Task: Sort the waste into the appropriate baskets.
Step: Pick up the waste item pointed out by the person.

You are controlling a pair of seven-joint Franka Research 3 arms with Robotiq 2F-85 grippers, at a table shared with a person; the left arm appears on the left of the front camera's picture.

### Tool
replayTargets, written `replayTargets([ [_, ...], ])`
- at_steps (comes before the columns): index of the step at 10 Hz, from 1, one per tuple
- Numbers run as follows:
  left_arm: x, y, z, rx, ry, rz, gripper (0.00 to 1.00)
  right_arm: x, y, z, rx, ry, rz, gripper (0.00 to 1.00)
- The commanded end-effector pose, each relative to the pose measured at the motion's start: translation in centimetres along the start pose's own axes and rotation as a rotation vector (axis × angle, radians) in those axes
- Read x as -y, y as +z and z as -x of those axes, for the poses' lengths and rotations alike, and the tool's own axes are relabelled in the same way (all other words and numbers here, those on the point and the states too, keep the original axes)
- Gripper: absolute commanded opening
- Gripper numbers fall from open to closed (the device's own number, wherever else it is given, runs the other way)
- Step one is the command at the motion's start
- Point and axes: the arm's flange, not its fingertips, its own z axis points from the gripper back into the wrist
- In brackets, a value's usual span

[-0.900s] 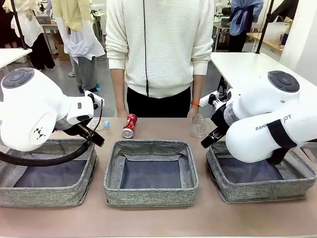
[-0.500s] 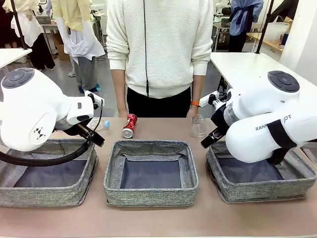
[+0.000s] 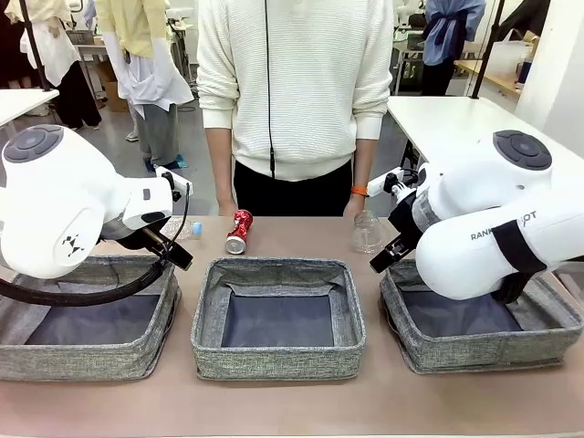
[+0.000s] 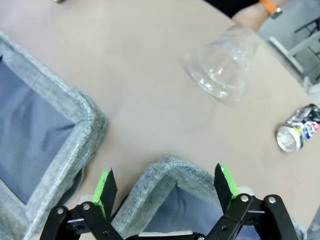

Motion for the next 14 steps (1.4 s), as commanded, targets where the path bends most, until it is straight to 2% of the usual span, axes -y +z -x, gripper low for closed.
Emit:
replayTargets([
  [1,0.0,0.0,0.0,0.0,0.0,0.0,1.0,0.0,0.0,0.0,0.0,0.0,0.0,1.0],
  [2,-0.1,3.7,-1.1,0.009,-0.015,-0.012,1.0,0.0,3.0,-0.6,-0.002,0.026,-0.001,1.0],
  [3,0.1,10.0,-1.7,0.077,-0.009,0.002,1.0,0.8,8.6,-1.2,0.036,0.001,0.001,1.0],
  [4,1.9,17.1,-1.5,0.096,-0.048,0.051,1.0,1.3,15.3,-0.5,0.092,-0.058,-0.002,1.0],
  [5,4.0,22.9,0.6,0.186,-0.143,0.047,1.0,0.8,21.6,1.7,0.184,-0.119,0.038,1.0],
  [6,5.1,24.5,1.9,0.21,-0.161,0.077,1.0,0.2,23.5,3.7,0.227,-0.111,0.102,1.0],
  [7,2.2,15.4,-3.5,0.132,-0.066,0.014,1.0,1.7,13.7,-2.5,0.117,-0.056,0.028,1.0],
  [8,2.2,15.4,-3.5,0.132,-0.066,0.014,1.0,1.7,13.7,-2.5,0.117,-0.056,0.028,1.0],
  [9,4.2,23.6,-2.1,0.194,-0.116,0.032,1.0,1.7,22.0,-1.4,0.196,-0.084,0.059,1.0],
  [10,4.0,22.1,-1.9,0.131,-0.17,0.243,1.0,2.0,20.6,-1.3,0.169,-0.133,-0.043,1.0],
  [11,2.1,22.6,-1.0,0.141,-0.137,0.442,1.0,3.6,20.1,-0.4,0.153,-0.232,-0.213,1.0],
  [12,-1.2,23.2,1.2,0.17,-0.084,0.605,1.0,5.8,20.0,0.8,0.076,-0.456,-0.417,1.0],
  [13,-6.1,23.4,5.2,0.269,-0.011,0.882,1.0,8.7,19.6,3.7,0.042,-0.657,-0.732,1.0],
  [14,-9.3,22.9,8.4,0.32,0.092,0.974,1.0,11.1,19.3,7.5,0.113,-0.78,-0.877,1.0],
])
